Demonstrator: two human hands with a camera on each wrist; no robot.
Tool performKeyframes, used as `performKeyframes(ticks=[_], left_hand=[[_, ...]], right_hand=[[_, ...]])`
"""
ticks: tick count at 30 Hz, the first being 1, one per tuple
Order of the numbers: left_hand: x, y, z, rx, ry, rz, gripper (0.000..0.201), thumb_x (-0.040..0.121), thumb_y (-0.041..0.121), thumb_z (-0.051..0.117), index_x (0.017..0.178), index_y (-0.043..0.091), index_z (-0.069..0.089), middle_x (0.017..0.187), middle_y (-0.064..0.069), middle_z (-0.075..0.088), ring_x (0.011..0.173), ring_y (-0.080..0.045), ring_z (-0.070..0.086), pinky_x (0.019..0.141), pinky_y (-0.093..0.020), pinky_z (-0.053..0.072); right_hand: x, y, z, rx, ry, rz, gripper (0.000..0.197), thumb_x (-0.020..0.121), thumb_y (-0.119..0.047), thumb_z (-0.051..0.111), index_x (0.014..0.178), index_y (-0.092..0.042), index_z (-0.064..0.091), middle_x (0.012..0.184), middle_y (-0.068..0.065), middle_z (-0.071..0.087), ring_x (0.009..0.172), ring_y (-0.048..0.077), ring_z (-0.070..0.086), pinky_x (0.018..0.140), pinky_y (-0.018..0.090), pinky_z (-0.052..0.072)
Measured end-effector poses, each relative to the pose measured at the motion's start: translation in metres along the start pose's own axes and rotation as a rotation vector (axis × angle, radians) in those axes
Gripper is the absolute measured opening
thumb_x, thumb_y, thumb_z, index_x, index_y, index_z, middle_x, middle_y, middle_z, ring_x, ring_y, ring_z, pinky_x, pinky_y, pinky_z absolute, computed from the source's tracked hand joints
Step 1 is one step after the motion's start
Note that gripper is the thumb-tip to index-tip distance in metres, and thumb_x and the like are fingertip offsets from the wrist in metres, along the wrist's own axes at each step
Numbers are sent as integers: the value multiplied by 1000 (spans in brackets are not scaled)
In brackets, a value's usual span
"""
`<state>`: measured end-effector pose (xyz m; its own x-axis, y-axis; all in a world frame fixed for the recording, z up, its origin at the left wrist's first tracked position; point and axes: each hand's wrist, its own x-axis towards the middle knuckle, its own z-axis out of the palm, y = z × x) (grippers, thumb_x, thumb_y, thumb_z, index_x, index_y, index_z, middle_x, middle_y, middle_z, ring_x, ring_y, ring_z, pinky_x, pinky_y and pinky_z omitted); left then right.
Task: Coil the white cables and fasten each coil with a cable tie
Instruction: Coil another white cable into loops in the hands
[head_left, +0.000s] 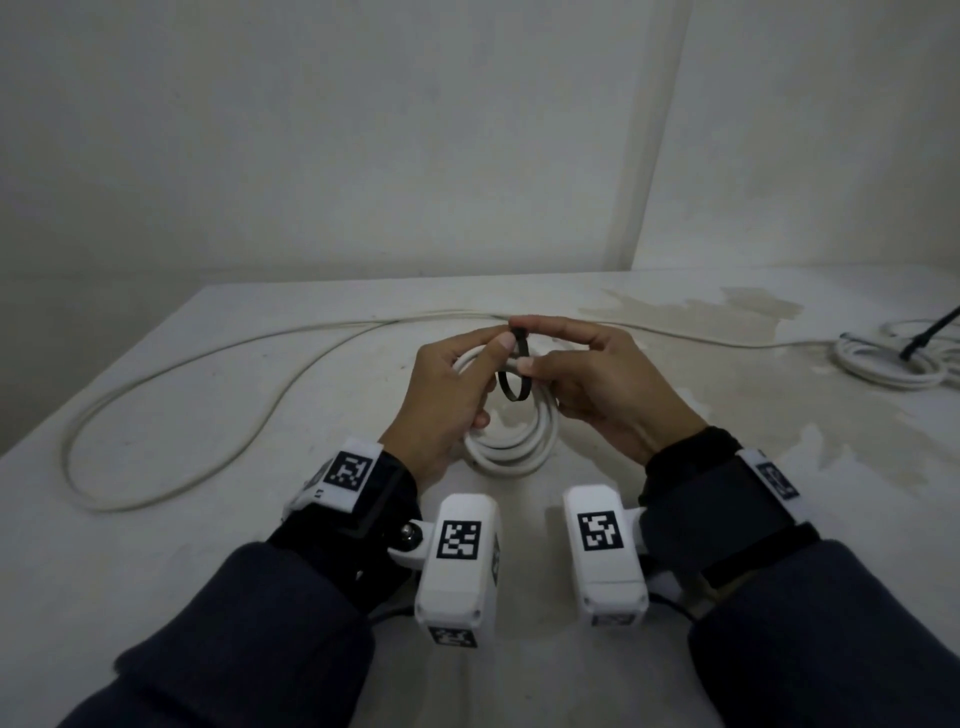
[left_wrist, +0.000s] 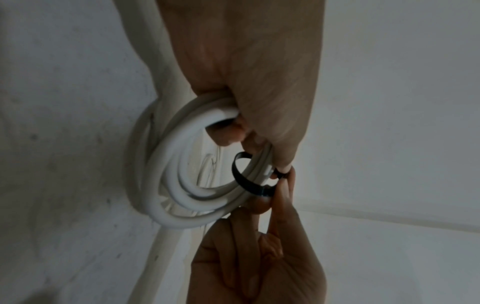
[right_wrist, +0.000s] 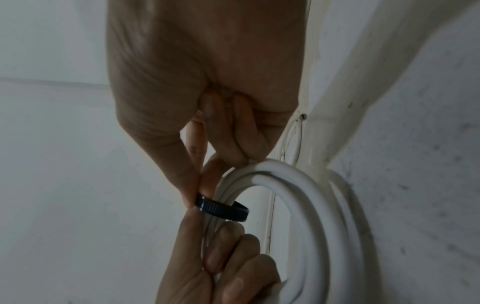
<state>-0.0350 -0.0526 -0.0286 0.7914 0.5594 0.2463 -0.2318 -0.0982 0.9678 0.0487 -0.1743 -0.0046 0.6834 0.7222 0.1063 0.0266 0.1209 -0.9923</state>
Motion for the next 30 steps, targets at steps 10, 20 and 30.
performKeyframes(ticks=[10, 20, 30], left_hand=[[0, 2, 0, -4, -8, -2, 27, 96, 20, 55, 115, 7, 68, 42, 14, 39, 41, -2, 33, 39, -17, 29], [-1, 3, 1, 10, -54, 10, 26, 96, 21, 54, 113, 8, 69, 43, 14, 40, 41, -3, 32, 39, -17, 30], [0, 2, 2, 0, -64, -3, 25, 97, 23, 52, 108, 11, 71, 44, 11, 33, 41, -4, 28, 39, -16, 28]], right_hand=[[-1, -2, 1, 26, 10, 4, 32, 77, 4, 69, 102, -15, 74, 62, 9, 54, 36, 6, 30, 38, 15, 26], [1, -1, 2, 14, 80, -37, 25, 77, 4, 70, 94, -14, 75, 50, 1, 55, 58, 17, 57, 56, 20, 45], [-1, -2, 8, 8, 137, -96, 21, 76, 3, 72, 89, -13, 73, 66, 15, 62, 68, 25, 63, 65, 28, 48]])
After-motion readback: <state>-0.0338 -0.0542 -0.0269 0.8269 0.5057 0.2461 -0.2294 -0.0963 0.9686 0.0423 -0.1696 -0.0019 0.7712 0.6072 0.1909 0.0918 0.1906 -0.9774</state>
